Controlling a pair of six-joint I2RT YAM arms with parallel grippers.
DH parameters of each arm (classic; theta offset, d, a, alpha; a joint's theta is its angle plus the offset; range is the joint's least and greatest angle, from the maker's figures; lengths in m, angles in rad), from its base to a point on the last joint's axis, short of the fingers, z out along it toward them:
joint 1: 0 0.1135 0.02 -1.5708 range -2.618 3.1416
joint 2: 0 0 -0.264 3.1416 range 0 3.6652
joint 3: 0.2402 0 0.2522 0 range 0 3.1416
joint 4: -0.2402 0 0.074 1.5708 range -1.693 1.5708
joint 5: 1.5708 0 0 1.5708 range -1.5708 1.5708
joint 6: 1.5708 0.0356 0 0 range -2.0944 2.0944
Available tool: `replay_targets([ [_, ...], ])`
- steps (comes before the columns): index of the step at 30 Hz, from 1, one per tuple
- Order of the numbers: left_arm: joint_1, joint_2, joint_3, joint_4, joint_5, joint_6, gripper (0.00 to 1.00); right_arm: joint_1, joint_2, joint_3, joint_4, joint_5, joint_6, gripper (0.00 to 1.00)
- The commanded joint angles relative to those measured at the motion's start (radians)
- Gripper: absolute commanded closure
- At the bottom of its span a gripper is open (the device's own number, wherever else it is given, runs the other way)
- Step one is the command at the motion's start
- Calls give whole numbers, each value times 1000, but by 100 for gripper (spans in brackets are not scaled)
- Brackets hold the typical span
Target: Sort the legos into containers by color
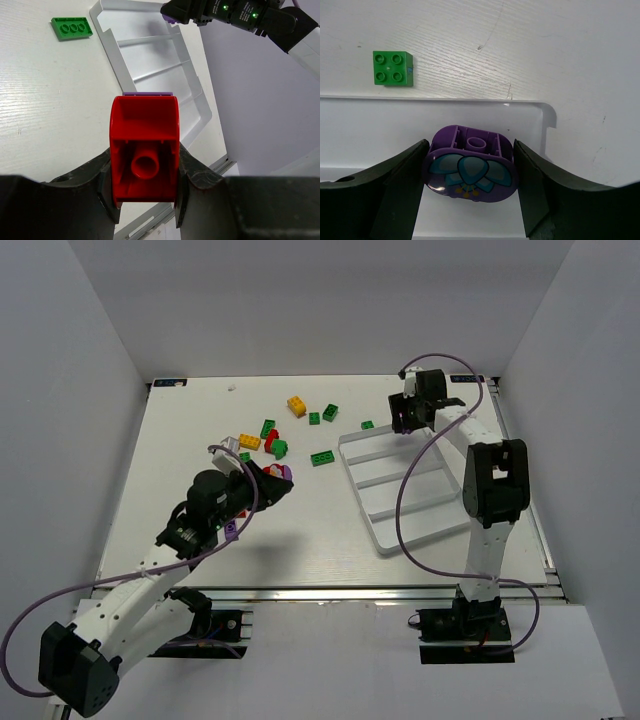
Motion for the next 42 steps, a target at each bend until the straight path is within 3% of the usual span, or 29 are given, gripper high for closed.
replay_targets([
  [1, 2, 15, 23, 24, 18, 5, 100, 0, 18, 48, 6, 10, -19, 79],
  [2, 2, 18, 26, 24, 19, 7, 100, -3, 21, 46, 9, 10, -19, 75],
  [3, 2, 21, 28, 27, 19, 7, 100, -4, 24, 45, 12, 10, -21, 63],
  [6, 2, 30, 32, 37, 22, 7, 100, -9, 35, 42, 16, 14, -22, 45],
  [9, 2, 40, 40, 38, 26, 10, 100, -13, 41, 45, 10, 10, -22, 35],
  [16, 2, 44, 55, 41, 39, 8, 100, -16, -41, -4, 46, -65, -73, 15],
  [23, 2, 53, 60, 76, 62, 4, 100, -18, -45, 23, 30, -92, -70, 13],
  [26, 2, 44, 62, 94, 82, 11, 98, -23, -110, -12, 21, -302, -158, 13],
  [27, 2, 41, 59, 112, 97, 16, 97, -26, -132, -26, 15, -492, -238, 14],
  [29, 2, 29, 31, 168, 157, 19, 95, -26, -195, -69, -29, -702, -310, 17],
  [30, 2, 26, 19, 226, 177, 19, 94, -26, -209, -76, -48, -915, -362, 21],
  [33, 2, 13, -23, 306, 236, 33, 92, -6, -245, -104, -111, -1249, -398, 29],
  [38, 2, 7, -50, 353, 276, 62, 92, 105, -276, -84, -200, -1366, -412, 27],
  [42, 0, 4, -50, 349, 283, 91, 92, 168, -304, -93, -127, -1375, -287, 11],
])
